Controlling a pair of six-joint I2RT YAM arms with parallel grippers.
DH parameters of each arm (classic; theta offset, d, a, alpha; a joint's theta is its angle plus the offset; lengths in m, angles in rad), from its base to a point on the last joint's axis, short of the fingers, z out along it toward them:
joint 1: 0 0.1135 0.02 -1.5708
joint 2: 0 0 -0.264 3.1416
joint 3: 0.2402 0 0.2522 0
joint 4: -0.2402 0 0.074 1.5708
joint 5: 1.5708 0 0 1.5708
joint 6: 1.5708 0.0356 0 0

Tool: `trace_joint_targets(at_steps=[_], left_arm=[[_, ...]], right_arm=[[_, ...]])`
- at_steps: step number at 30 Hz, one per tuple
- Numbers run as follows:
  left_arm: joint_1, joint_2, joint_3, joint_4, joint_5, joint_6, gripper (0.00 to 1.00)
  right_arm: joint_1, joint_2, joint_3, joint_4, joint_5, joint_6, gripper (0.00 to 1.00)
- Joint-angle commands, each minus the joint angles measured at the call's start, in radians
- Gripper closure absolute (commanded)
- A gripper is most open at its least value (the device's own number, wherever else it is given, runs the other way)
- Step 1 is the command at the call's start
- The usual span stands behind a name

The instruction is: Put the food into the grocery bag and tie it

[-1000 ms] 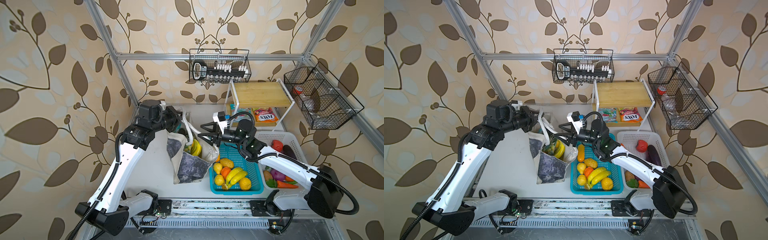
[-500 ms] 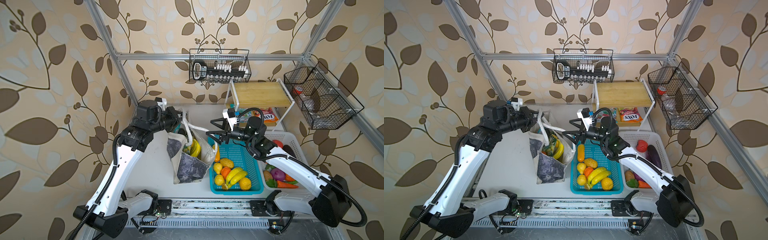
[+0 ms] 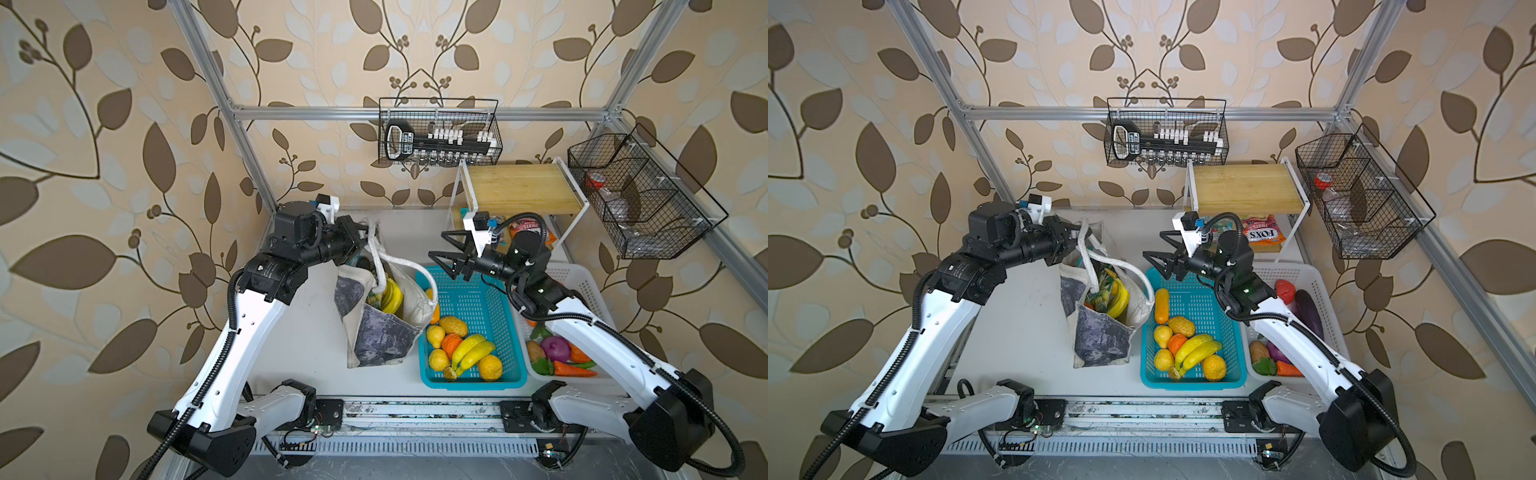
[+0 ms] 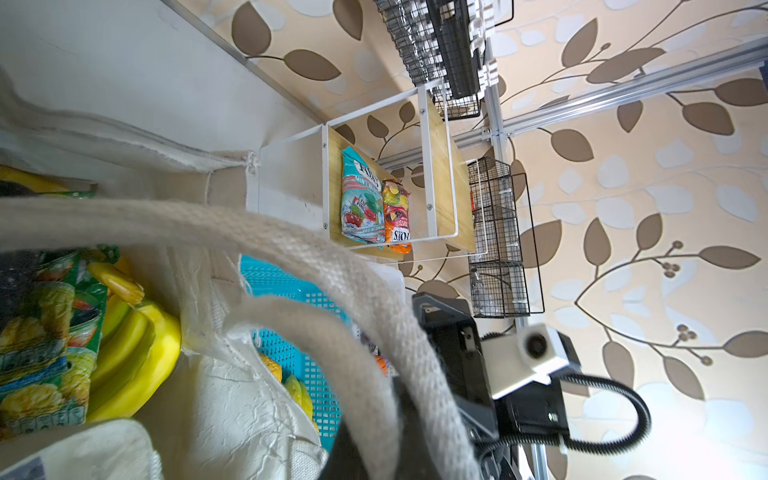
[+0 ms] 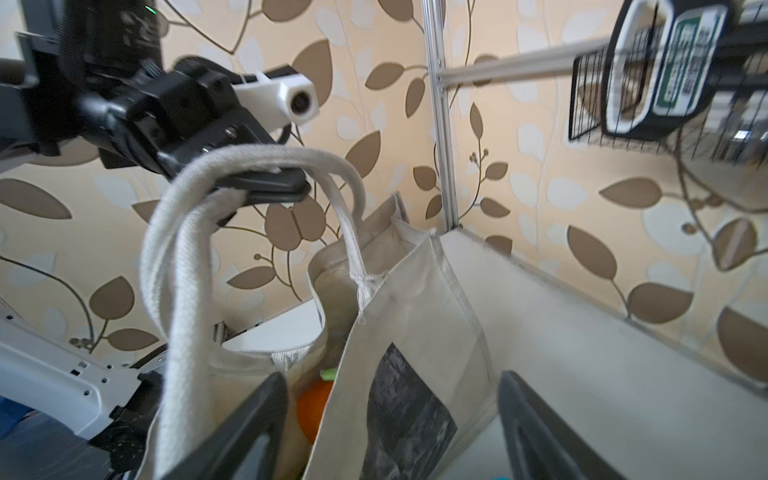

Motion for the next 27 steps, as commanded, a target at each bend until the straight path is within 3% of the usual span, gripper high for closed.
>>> trace_joint_targets(at_steps=[1,5,11,14,27], left_arm=[[0.006,-0.032,-0.019,0.172,0.128,0.016,1.0],[0.008,-0.024,-0.046,0.21,0.166,0.011,1.0],[0.008,-0.061,-0.061,0.177,0.117,0.062,1.0],[0.008,-0.072,-0.081,0.174,0.109,0.066,1.0],[0.008,-0.088,-0.121,0.186,0.087,0.067,1.0]], right_arm=[[0.034,0.06,0.052,-0.04,-0.029,-0.052,0.29],[0.112,0.136,0.079,-0.041,-0.124,-0.125,0.28],[0.187,0.188,0.085,0.052,-0.204,-0.149,0.17],[0.222,0.199,0.098,0.077,-0.205,-0.149,0.13],[0.352,0.308,0.173,0.23,-0.204,-0.085,0.16]])
